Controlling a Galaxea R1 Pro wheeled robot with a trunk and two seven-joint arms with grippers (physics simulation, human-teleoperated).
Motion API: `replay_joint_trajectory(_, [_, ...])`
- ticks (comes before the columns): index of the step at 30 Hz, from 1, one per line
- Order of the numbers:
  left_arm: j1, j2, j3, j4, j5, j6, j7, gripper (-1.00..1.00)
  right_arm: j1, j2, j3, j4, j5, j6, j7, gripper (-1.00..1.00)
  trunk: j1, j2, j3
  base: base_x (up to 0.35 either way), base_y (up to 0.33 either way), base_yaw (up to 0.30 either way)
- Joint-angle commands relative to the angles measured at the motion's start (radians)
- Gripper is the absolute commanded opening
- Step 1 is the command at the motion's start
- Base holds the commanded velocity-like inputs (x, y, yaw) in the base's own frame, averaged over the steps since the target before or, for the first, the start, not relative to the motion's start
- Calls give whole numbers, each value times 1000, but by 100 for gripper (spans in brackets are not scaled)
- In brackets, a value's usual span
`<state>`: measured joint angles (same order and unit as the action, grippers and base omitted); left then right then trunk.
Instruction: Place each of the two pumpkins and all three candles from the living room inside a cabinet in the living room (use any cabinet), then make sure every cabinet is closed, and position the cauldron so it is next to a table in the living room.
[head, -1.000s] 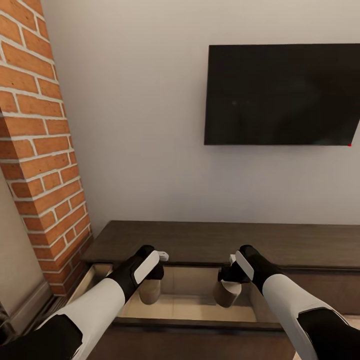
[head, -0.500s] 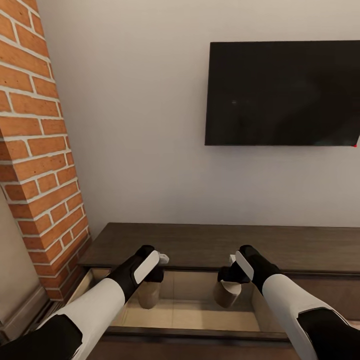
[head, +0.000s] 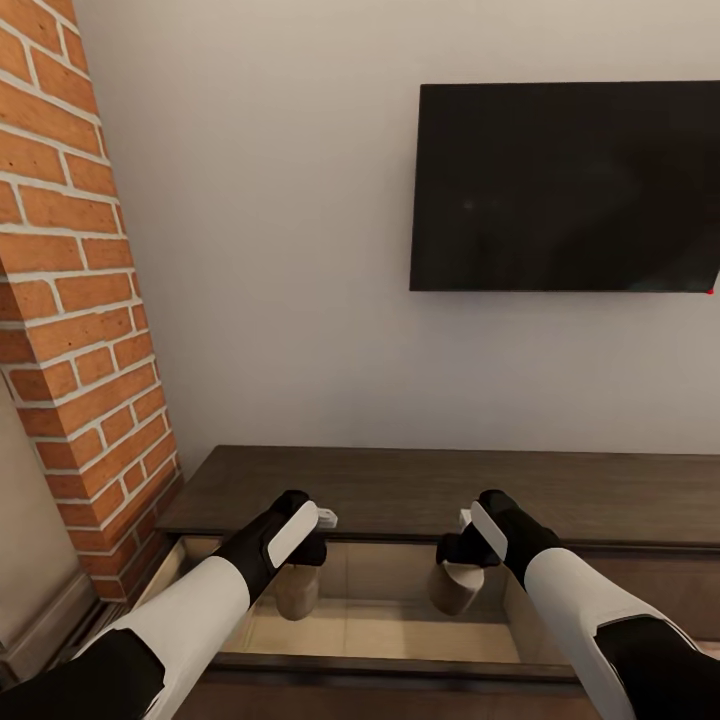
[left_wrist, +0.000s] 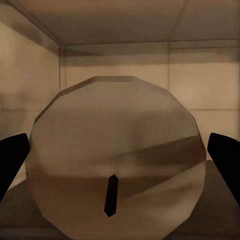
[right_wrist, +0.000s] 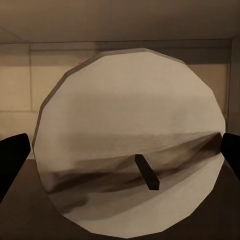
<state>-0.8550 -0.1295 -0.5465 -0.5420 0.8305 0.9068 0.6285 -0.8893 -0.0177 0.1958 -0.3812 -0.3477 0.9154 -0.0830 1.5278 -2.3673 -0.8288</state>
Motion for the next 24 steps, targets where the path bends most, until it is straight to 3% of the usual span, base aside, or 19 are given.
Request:
replay_joint_trajectory(1, [-1, 1, -5, -1, 10, 1, 10, -100, 0, -1, 7, -2, -11, 7, -8, -100, 0, -1, -1, 0, 0, 0])
replay_joint_trajectory(9, [-1, 1, -6, -1, 10, 1, 9, -100, 0, 1, 7, -2, -19, 72, -63, -100, 0, -1, -1, 0, 0, 0])
replay_joint_trajectory(24, [-1, -1, -6, -2, 7, 1, 10, -100, 0, 2, 6, -4, -25, 79, -72, -100, 0, -1, -1, 36, 0, 0])
